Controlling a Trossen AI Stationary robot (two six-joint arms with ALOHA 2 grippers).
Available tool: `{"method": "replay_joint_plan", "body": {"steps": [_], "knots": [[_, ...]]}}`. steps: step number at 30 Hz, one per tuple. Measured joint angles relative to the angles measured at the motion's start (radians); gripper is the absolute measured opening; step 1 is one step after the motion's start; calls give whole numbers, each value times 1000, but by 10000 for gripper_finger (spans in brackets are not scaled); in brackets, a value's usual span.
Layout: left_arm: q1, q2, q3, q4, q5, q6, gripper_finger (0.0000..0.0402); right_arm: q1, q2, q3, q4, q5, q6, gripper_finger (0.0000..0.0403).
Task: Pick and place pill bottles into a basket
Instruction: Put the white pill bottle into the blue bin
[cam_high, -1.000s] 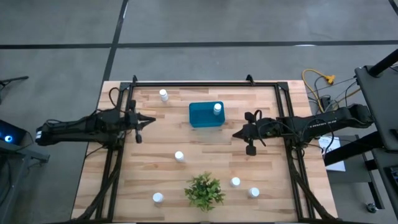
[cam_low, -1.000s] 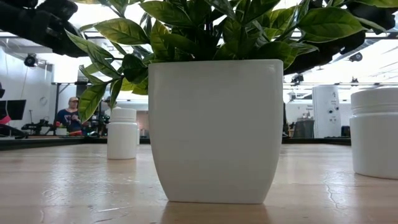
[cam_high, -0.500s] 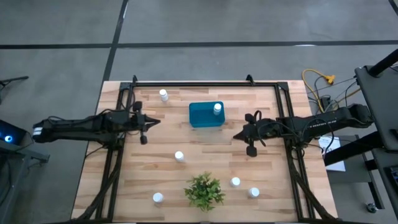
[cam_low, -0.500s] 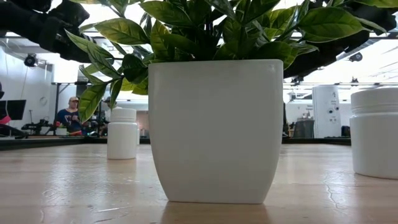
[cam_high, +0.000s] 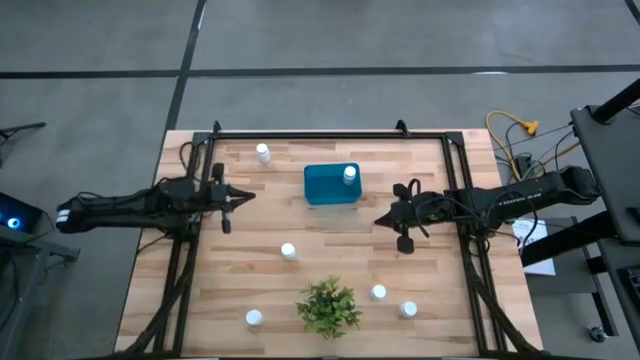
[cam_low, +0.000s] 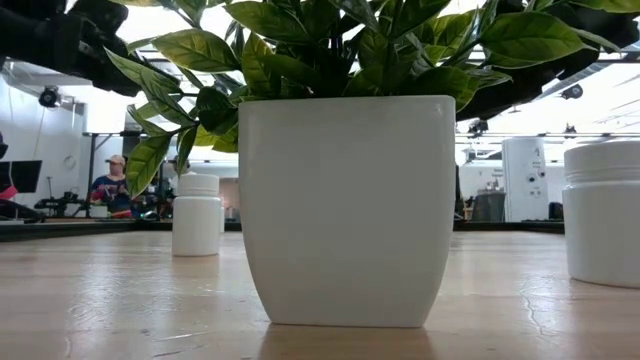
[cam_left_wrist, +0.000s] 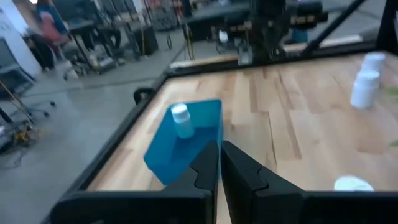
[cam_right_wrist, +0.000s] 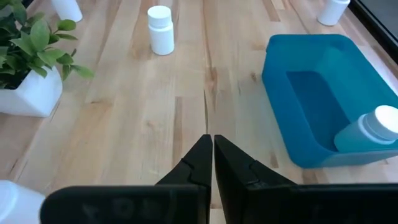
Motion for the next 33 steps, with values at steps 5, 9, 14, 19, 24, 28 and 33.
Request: {"method": "replay_joint_plan", "body": {"steps": [5,9,14,19,24,28,33], "knots": [[0,-93,-35,-1,0,0,2,13,0,-21,61,7,-29,8],[0,-153,-66,-12,0,-9,2,13,1,-40,114,8,-31,8],[0,-197,-76,1,11,-11,2,13,4,-81,213,11,-28,8],[0,-223,-115,-1,39,-27,2,13,4,-145,301,10,-23,8],[0,-243,-144,-2,146,-73,2,13,3,-204,407,7,-5,8],[0,-258,-152,5,268,-97,2,13,3,-211,415,3,-5,8],[-1,-283,-217,105,360,-123,2,13,2,-200,416,2,-21,8]]}}
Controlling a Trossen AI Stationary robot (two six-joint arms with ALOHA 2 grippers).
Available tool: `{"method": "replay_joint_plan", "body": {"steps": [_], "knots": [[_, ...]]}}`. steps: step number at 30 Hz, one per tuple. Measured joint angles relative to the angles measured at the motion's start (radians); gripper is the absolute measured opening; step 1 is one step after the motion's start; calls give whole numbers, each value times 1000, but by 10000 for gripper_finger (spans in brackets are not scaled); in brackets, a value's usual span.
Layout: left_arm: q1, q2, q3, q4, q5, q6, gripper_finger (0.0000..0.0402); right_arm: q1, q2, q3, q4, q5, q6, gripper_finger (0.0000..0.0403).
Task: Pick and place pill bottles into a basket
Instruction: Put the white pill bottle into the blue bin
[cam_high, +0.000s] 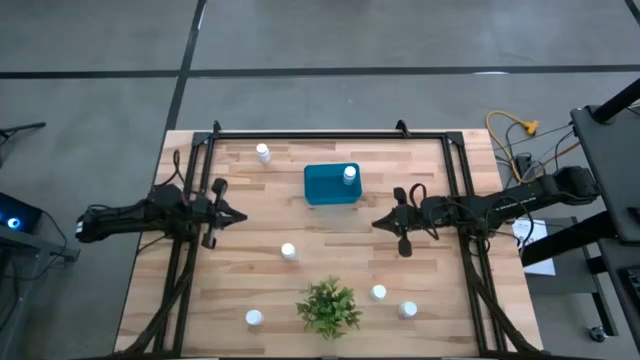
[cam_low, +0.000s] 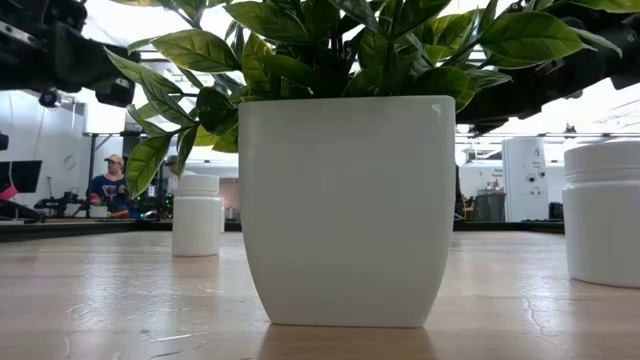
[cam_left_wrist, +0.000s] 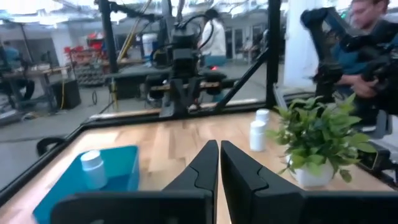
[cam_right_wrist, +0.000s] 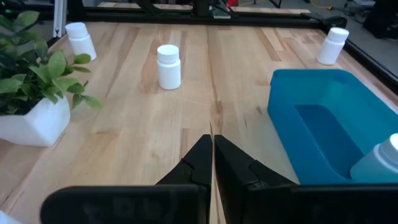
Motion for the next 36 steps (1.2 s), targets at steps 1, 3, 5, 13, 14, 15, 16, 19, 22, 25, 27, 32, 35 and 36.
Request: {"method": "replay_joint_plan", "body": {"steps": [1,3,5,13,14,15,16,19,22,25,27,32,35,36], "knots": [[0,0,-18,27,1,-1,2,0,0,2,0,-1,-3,8],[0,1,-56,100,1,0,2,0,0,7,-3,-2,-6,8],[0,4,-81,170,0,0,2,0,0,11,-1,-4,-6,8],[0,12,-89,200,-1,0,2,0,0,11,-2,-10,-6,8],[0,11,-89,200,-1,-1,2,0,0,11,-1,-10,-6,8],[0,10,-89,201,-1,-1,2,0,0,11,1,-10,-4,9],[0,10,-89,201,-1,-1,2,0,0,11,4,-10,0,9],[0,14,-90,201,-1,0,2,0,1,11,24,-12,36,9],[0,14,-90,201,-1,0,2,2,1,12,32,-63,47,9],[0,13,-90,201,-1,0,2,7,1,41,8,-87,63,9],[0,14,-90,201,-1,0,2,20,1,76,-41,-85,65,9],[0,15,-91,202,-1,0,2,77,66,182,-151,-84,69,9],[0,16,-91,202,-1,0,2,111,127,257,-256,-90,107,9],[0,18,-91,203,-1,0,2,121,149,284,-313,-92,134,9]]}}
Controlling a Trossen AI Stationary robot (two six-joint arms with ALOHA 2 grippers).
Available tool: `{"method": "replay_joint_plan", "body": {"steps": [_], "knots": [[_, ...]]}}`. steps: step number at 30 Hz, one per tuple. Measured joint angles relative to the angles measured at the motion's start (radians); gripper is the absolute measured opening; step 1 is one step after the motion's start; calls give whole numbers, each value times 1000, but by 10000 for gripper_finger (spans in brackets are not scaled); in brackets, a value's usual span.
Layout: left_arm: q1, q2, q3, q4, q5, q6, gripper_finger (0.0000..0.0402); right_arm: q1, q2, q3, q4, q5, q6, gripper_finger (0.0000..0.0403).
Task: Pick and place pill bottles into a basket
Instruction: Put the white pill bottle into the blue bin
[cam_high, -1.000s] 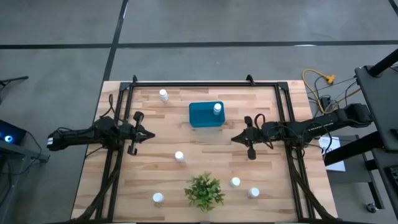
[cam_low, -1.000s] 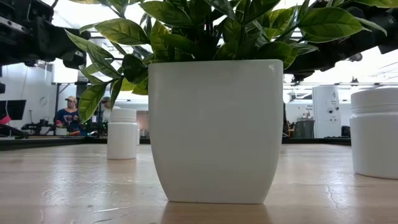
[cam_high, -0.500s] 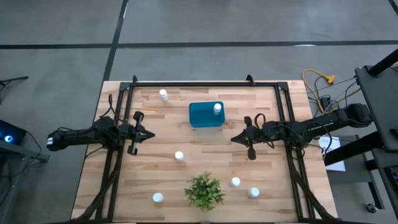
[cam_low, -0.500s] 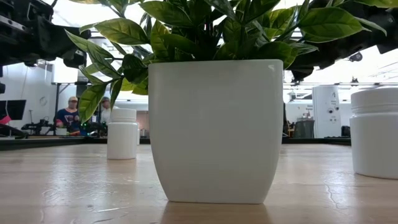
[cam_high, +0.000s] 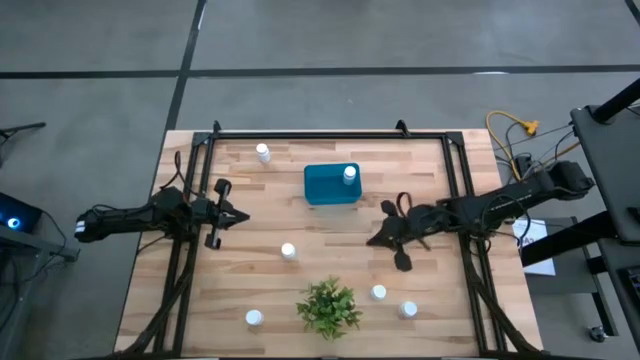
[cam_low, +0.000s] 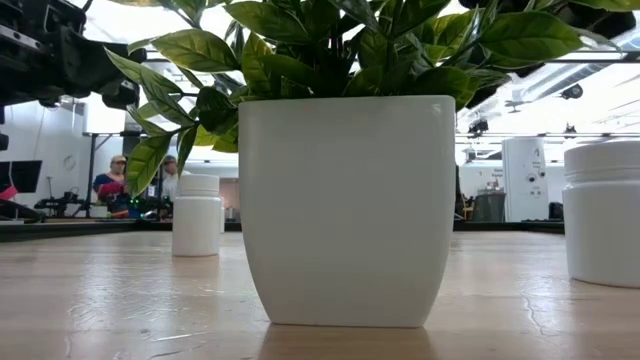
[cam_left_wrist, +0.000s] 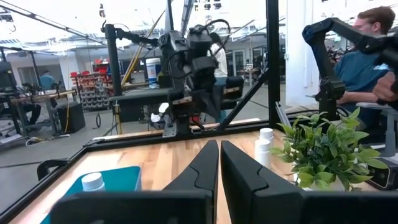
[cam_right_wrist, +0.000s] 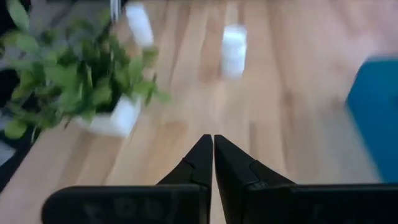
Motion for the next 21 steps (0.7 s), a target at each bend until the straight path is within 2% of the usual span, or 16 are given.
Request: {"method": "replay_joint_plan", "body": {"steps": [4,7,14,21], "knots": [[0,0,0,0,0,0,2,29,76,105,-150,-44,90,9],[0,1,-1,-1,0,0,2,54,119,176,-184,-68,106,8],[0,10,0,-3,0,0,2,111,167,331,-392,-74,185,8],[0,12,0,-2,0,0,2,177,236,444,-480,-76,269,9]]}}
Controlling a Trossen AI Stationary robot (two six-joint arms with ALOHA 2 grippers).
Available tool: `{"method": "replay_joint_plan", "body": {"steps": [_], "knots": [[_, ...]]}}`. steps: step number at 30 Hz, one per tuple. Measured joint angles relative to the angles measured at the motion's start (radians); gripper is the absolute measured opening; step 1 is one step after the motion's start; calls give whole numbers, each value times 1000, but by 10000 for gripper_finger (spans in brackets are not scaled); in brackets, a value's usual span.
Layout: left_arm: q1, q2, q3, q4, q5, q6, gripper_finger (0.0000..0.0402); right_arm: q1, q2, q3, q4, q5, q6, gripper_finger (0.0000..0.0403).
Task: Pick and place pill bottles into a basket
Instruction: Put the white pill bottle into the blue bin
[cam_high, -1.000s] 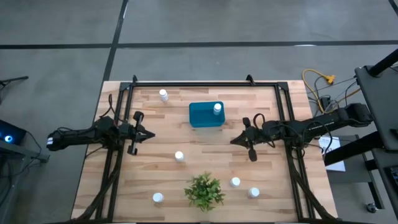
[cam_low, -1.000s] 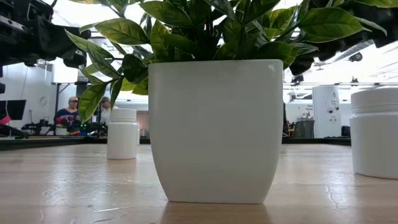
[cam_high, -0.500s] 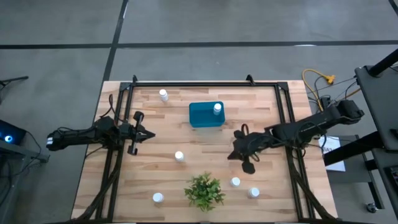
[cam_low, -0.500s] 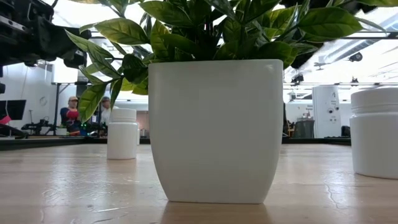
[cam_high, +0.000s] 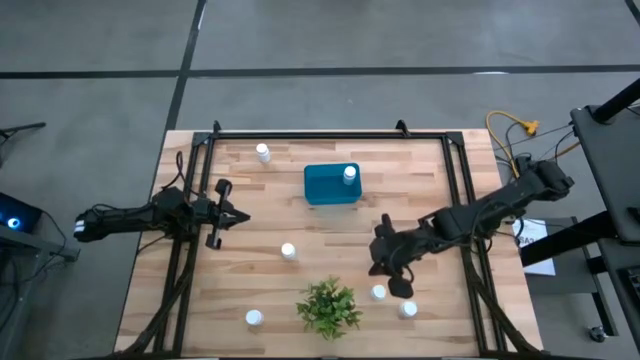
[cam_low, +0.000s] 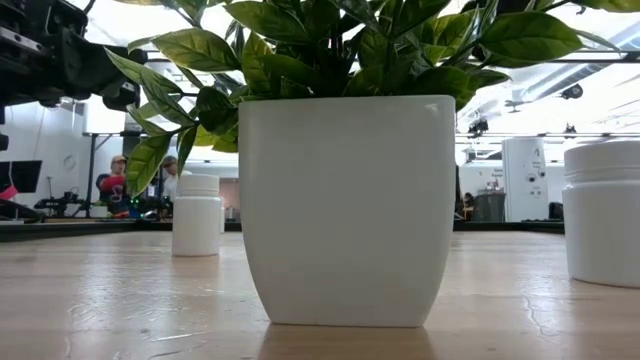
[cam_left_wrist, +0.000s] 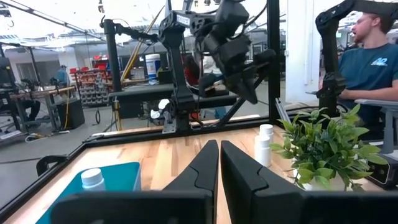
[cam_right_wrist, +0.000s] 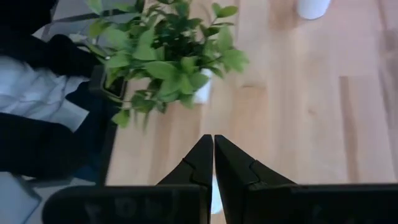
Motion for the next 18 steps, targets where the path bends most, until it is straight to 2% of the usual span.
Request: {"method": "replay_joint_plan", "body": {"steps": [10,18], "knots": [[0,0,0,1,0,0,2,64,160,145,-89,-13,102,10],[0,0,0,1,0,0,2,73,256,233,-212,-18,144,54]]}}
